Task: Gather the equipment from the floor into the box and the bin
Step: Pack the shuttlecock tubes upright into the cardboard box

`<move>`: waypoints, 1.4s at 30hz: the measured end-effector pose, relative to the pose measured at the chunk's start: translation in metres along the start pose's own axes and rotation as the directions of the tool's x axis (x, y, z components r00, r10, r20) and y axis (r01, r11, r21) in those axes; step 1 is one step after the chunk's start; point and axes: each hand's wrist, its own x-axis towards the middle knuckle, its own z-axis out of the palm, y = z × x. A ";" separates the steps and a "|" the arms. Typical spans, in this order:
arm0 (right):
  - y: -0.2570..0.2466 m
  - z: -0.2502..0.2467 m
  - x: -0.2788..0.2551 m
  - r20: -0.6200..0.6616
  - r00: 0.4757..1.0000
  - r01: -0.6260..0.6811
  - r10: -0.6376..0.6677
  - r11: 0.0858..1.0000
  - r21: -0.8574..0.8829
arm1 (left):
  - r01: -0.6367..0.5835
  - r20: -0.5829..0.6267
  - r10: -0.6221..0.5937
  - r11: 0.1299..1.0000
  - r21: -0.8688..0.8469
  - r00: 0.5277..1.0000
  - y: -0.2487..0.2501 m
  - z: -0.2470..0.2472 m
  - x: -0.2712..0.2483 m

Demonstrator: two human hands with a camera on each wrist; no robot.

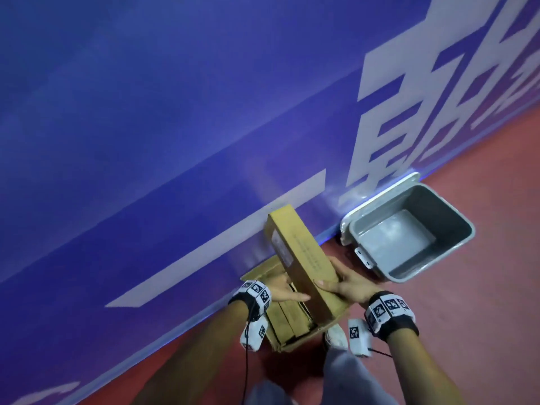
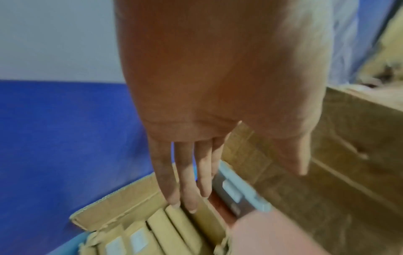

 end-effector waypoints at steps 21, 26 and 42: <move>0.309 0.015 0.255 -0.217 0.878 -0.451 0.427 0.890 -0.073 | 0.149 0.173 -0.130 0.984 -0.100 0.976 -0.182 0.157 0.290; 0.344 0.015 0.296 -0.225 0.862 -0.501 0.455 0.833 -0.235 | 0.159 0.239 -0.143 0.986 -0.052 0.961 -0.212 0.159 0.326; 0.426 0.076 0.385 -0.179 0.807 -0.581 0.563 0.698 -0.419 | 0.074 0.102 -0.111 0.947 0.314 0.989 -0.291 0.145 0.379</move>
